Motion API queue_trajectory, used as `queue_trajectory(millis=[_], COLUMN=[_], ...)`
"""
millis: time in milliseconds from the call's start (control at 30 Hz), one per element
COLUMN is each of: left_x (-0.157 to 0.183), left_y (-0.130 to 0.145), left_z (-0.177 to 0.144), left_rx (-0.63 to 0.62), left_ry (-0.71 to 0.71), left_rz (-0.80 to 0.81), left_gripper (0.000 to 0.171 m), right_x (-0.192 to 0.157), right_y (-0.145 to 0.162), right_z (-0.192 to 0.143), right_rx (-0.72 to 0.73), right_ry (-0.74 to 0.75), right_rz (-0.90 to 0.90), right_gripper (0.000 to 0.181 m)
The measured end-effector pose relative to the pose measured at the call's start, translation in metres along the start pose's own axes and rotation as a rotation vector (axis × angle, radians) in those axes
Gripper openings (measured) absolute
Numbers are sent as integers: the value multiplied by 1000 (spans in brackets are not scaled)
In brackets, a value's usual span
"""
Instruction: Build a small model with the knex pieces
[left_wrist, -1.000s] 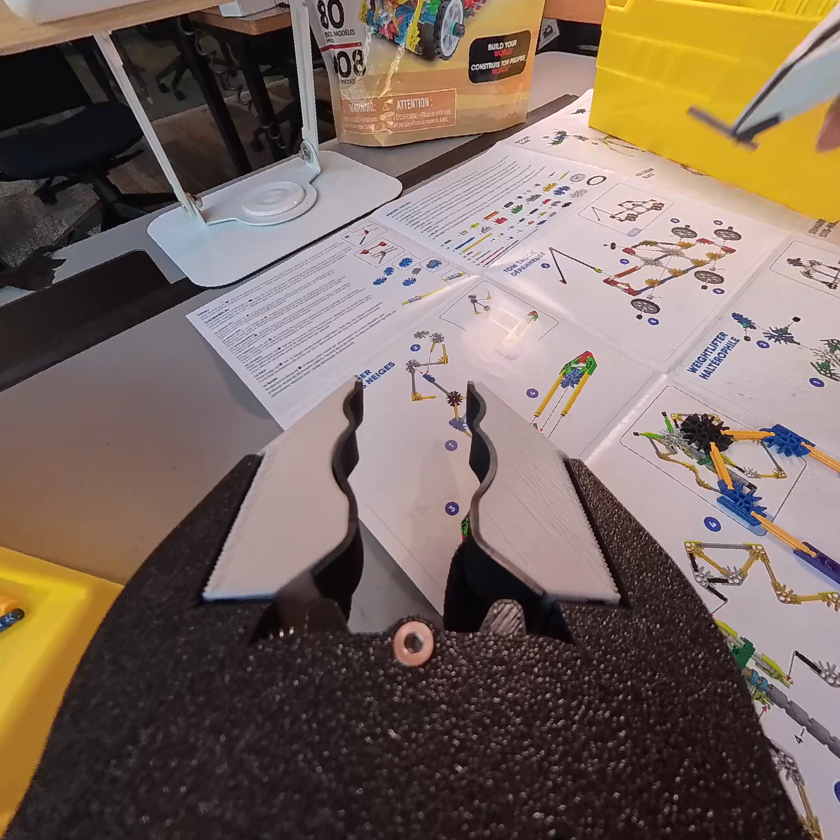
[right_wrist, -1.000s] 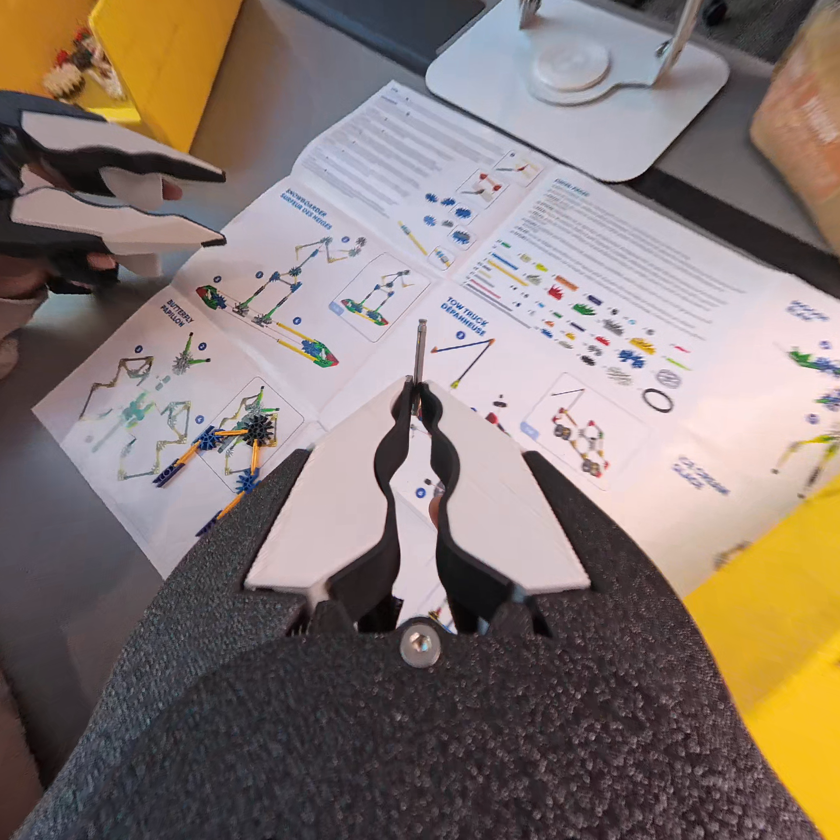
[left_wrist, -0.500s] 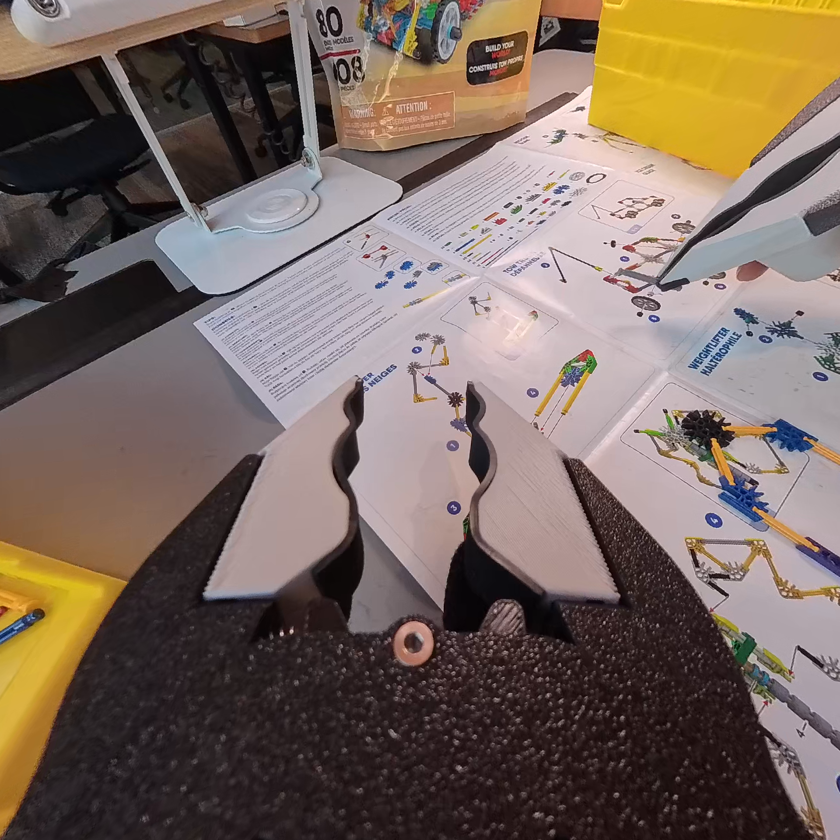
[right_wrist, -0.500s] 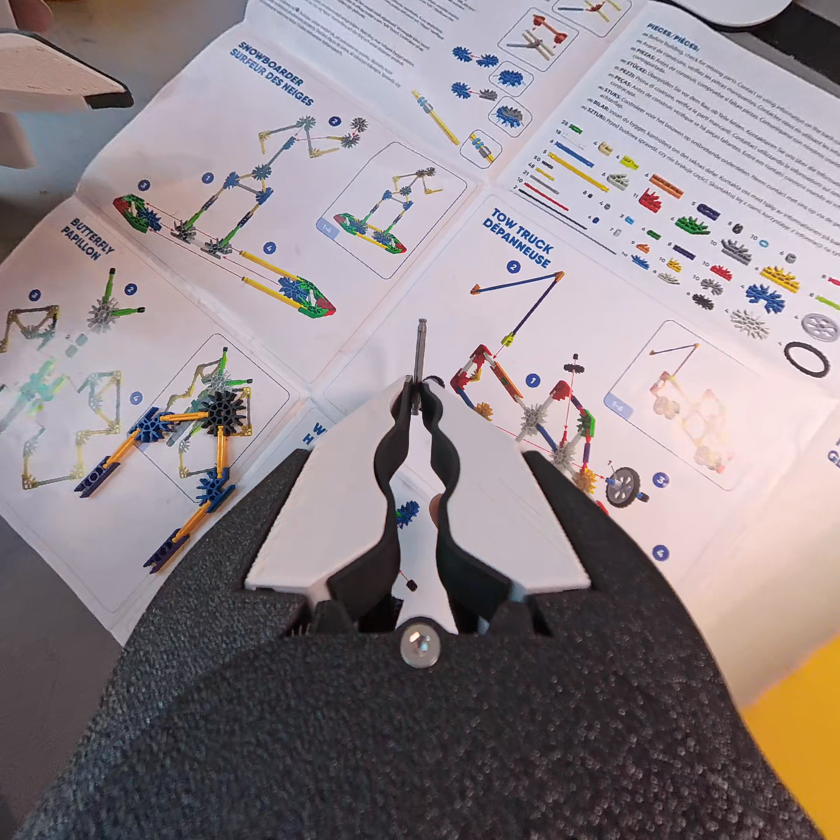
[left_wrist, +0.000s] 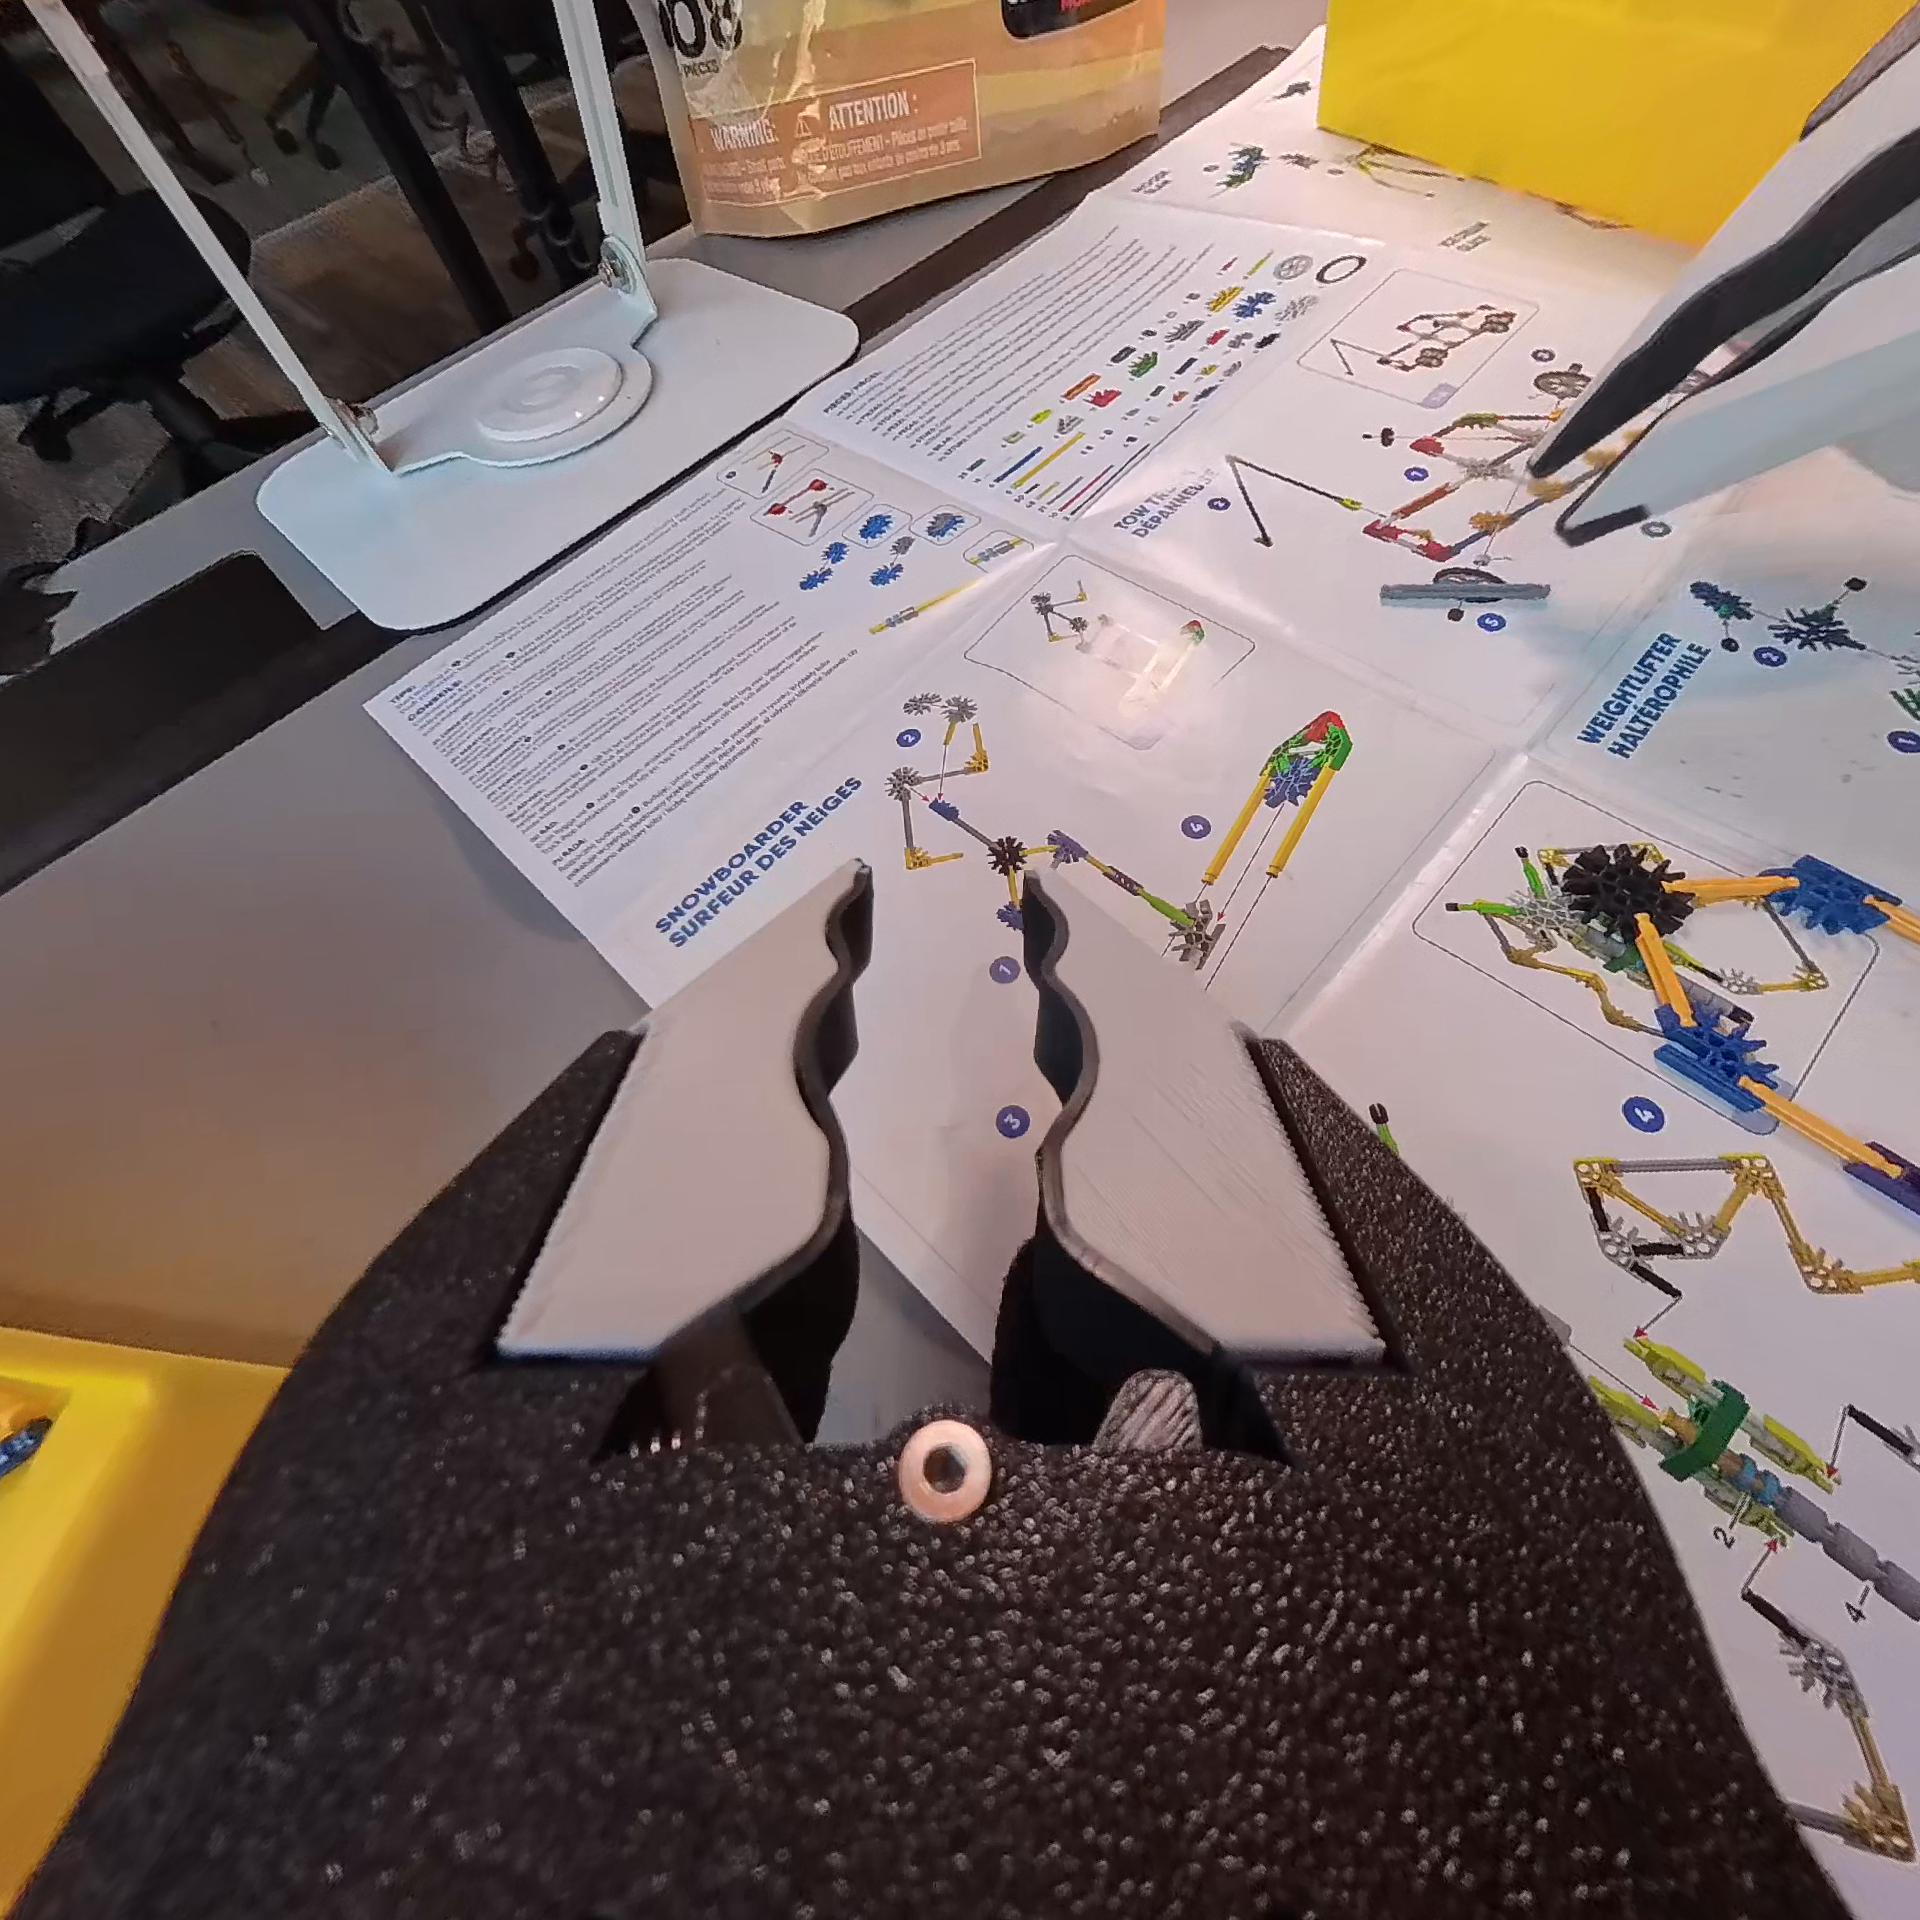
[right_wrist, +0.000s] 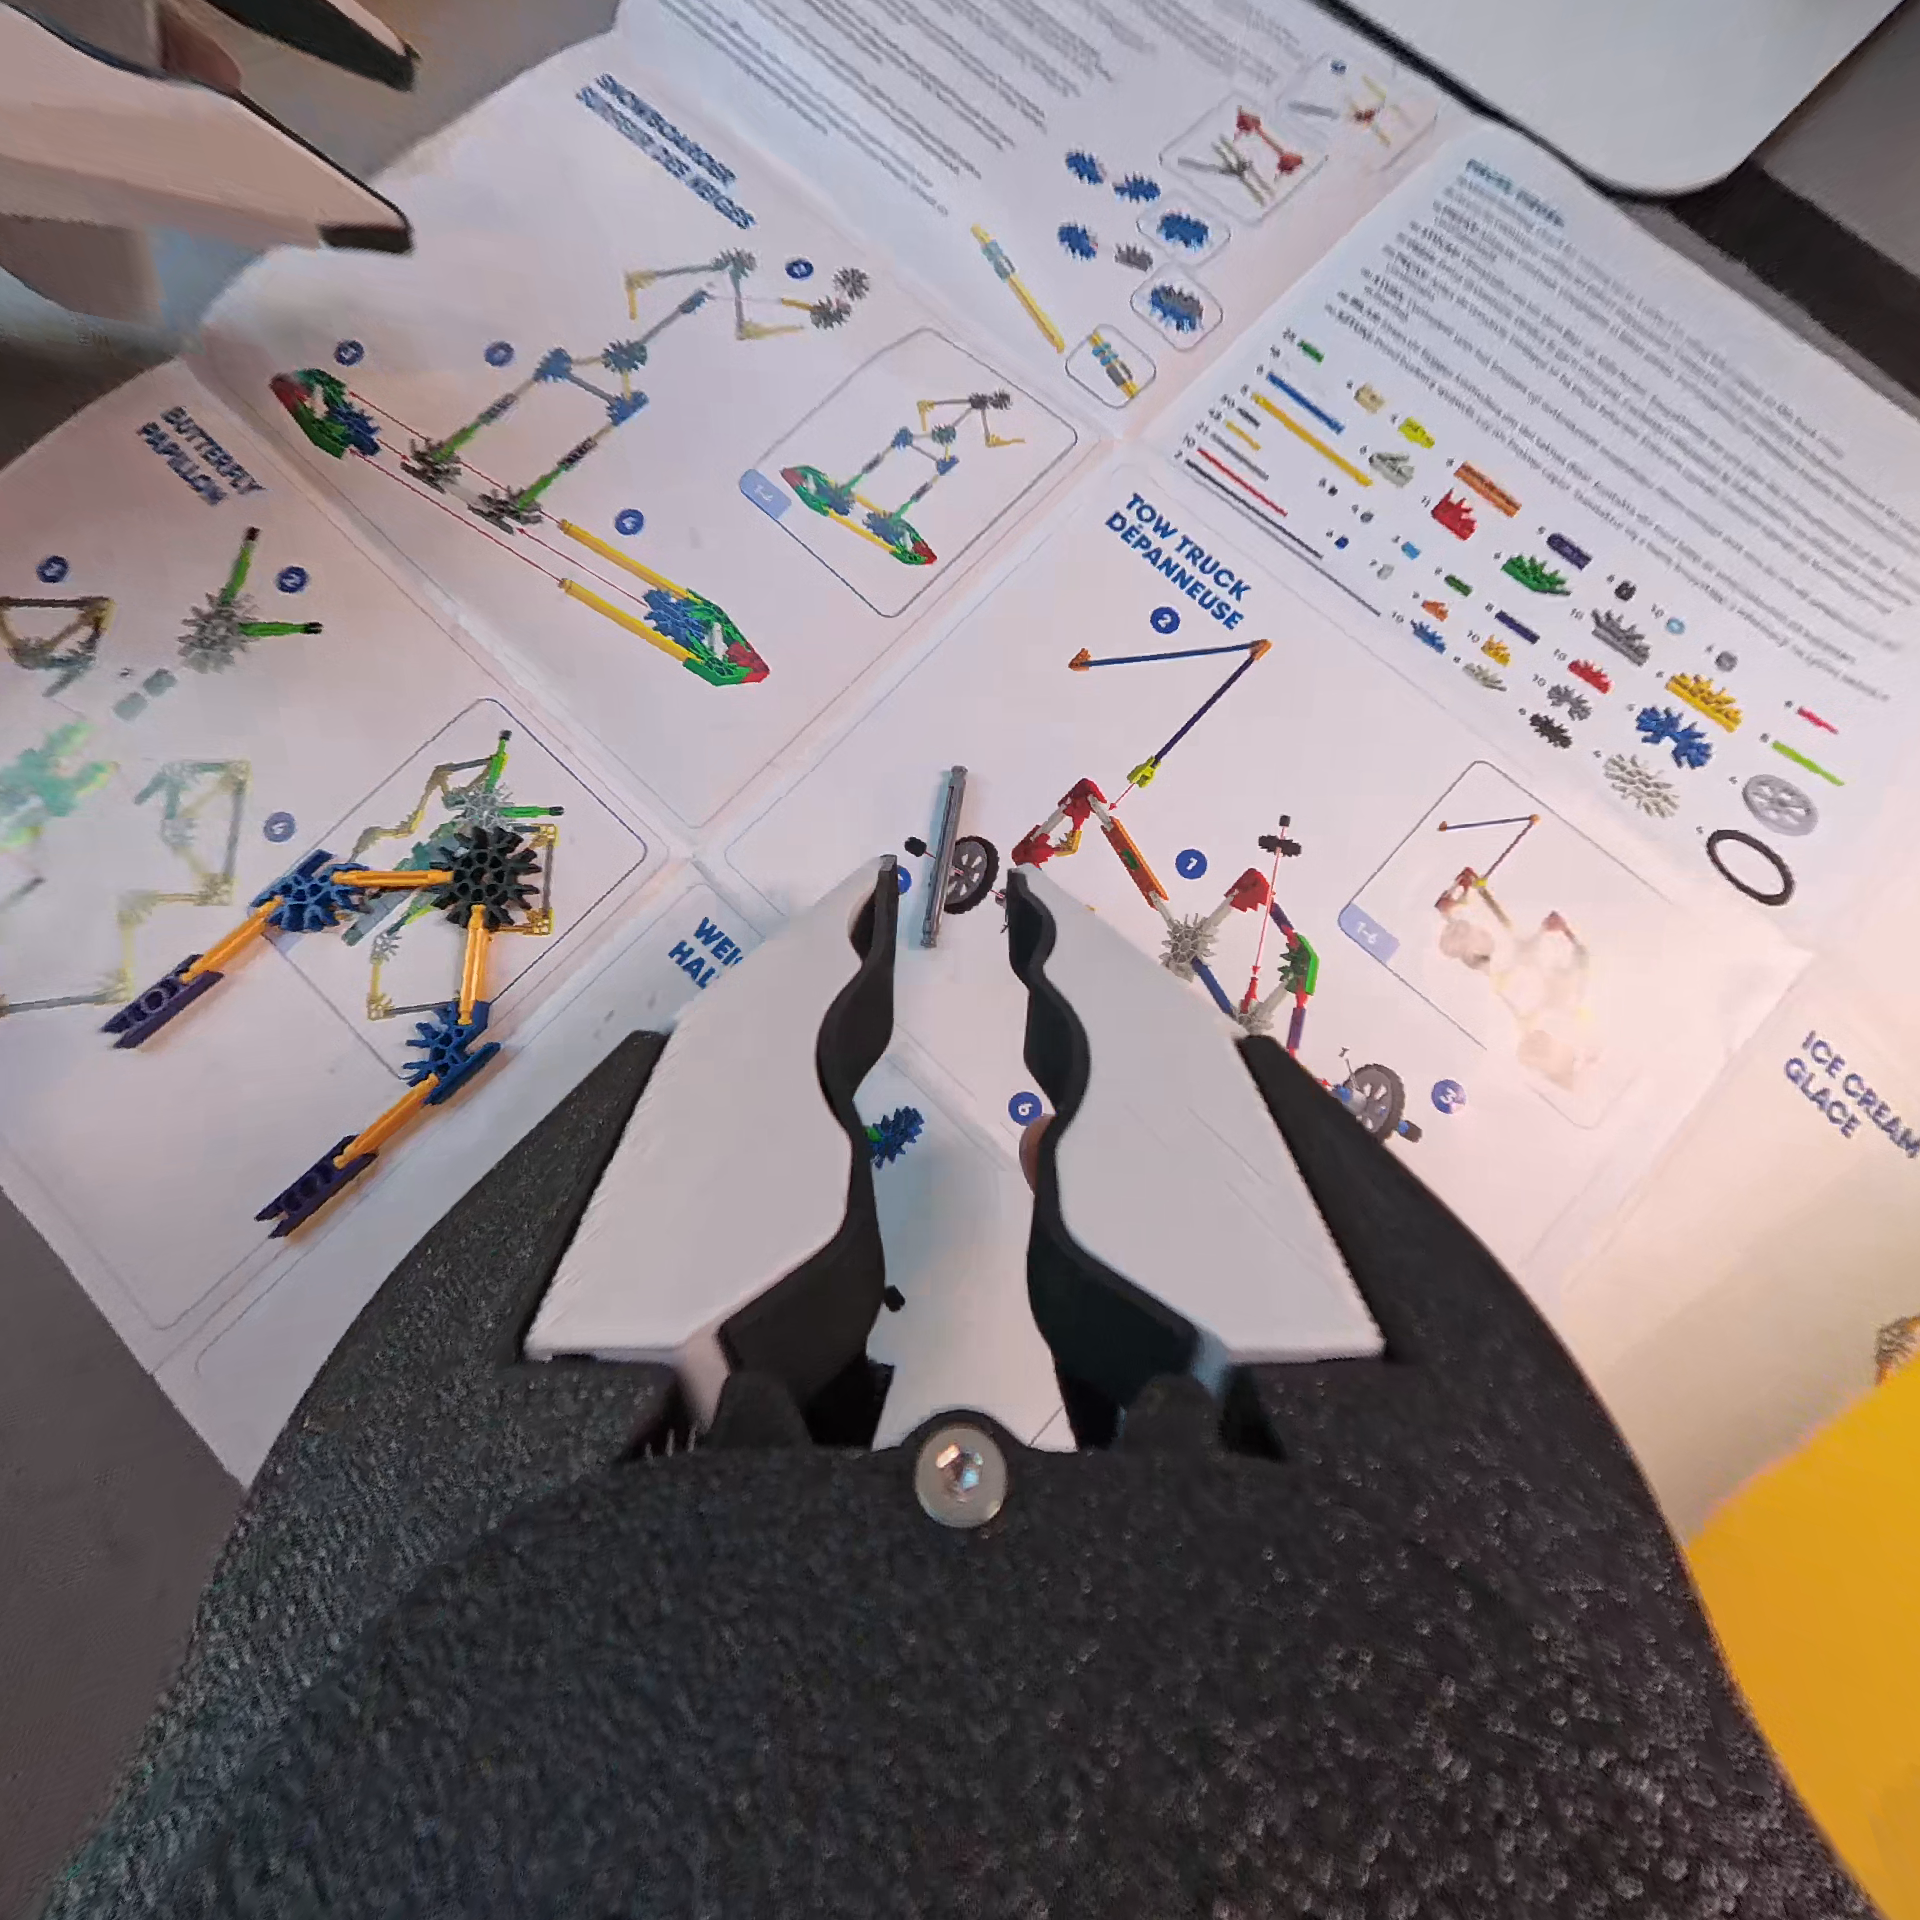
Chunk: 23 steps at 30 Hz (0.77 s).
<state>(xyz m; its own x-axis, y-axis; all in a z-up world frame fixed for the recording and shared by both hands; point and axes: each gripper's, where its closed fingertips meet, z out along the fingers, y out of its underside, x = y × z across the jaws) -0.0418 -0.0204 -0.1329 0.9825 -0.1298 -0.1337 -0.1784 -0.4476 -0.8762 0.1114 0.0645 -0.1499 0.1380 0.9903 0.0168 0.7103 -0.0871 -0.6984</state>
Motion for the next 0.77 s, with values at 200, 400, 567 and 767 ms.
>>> queue_trajectory(millis=[200,400,567,767], left_x=[1,1,2,2], left_y=[0,3,15,17], left_z=[13,39,51,53], left_rx=[-42,-126,-199,-211], left_ry=[3,103,180,184], left_rz=[89,102,47,-2], left_gripper=[13,0,0,0], right_x=[-16,-19,-18,-19], right_y=[0,-1,-9,-11], right_z=[-22,-12,-15,-19], right_rx=[164,213,260,291], right_ry=[-63,-103,-165,-222], right_rz=[12,43,92,138], right_gripper=[20,22,24,27])
